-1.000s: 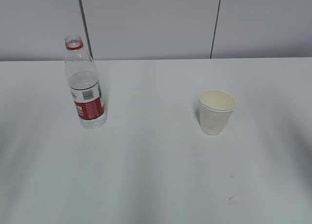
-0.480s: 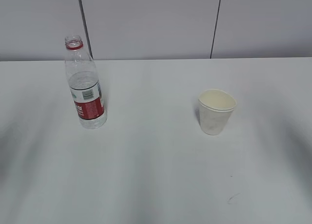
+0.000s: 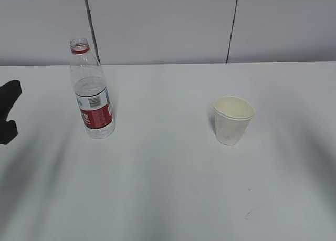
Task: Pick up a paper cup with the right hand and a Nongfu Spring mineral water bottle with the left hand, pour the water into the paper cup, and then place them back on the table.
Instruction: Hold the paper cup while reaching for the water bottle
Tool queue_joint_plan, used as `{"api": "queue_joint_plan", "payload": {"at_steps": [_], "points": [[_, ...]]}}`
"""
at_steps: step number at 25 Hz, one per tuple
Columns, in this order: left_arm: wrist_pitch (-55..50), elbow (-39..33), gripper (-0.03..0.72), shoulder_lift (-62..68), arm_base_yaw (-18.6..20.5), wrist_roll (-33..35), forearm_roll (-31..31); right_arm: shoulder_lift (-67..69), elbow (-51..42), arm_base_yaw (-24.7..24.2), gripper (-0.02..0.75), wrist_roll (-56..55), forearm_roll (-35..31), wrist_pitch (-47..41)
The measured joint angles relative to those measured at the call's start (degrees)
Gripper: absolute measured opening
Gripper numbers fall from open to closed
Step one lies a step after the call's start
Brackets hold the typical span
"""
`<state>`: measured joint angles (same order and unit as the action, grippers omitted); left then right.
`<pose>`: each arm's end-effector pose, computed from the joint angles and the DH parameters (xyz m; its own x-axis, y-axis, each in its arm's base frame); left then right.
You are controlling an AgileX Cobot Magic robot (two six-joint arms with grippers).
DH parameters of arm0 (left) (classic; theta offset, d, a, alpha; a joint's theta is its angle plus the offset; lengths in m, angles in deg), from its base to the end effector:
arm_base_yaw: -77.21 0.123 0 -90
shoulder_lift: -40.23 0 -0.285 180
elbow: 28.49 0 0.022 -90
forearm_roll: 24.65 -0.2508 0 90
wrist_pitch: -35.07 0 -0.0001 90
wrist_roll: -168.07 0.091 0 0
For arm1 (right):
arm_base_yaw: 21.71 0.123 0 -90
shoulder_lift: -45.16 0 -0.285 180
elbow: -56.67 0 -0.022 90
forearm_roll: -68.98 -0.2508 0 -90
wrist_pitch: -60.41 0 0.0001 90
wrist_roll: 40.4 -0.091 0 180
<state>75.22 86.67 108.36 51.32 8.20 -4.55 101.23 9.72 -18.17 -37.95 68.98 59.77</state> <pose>0.1714 -0.0608 0.2254 -0.0538 0.1112 -0.9923 0.2320 0.9680 0.0959 0.1783 0.0110 0.3028 -0.2329 -0.0572 -0.9708 -0.0718 0.9966 -0.0415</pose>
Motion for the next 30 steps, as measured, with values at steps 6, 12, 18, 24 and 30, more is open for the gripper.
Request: {"api": "queue_joint_plan", "payload": {"at_steps": [6, 12, 18, 24, 30], "points": [[9.11, -1.64, 0.439, 11.34, -0.07, -12.98, -12.24, 0.00, -1.94, 0.00, 0.529, 0.00, 2.55, 1.93], [18.79, -1.64, 0.439, 22.99, -0.07, -14.71, -20.10, 0.99, -3.90, 0.00, 0.516, -3.04, 3.19, 6.13], [24.69, -1.64, 0.439, 33.59, -0.07, -14.78, -22.36, 4.40, -7.02, 0.00, 0.504, -16.86, 14.50, 15.54], [25.00, -1.59, 0.439, 35.82, -0.07, -14.78, -22.36, 11.26, -8.54, 0.00, 0.502, -25.14, 29.71, 24.08], [25.04, -1.59, 0.439, 35.82, -0.07, -14.78, -22.36, 22.25, -11.10, 0.00, 0.501, -24.30, 32.96, 37.90]]}}
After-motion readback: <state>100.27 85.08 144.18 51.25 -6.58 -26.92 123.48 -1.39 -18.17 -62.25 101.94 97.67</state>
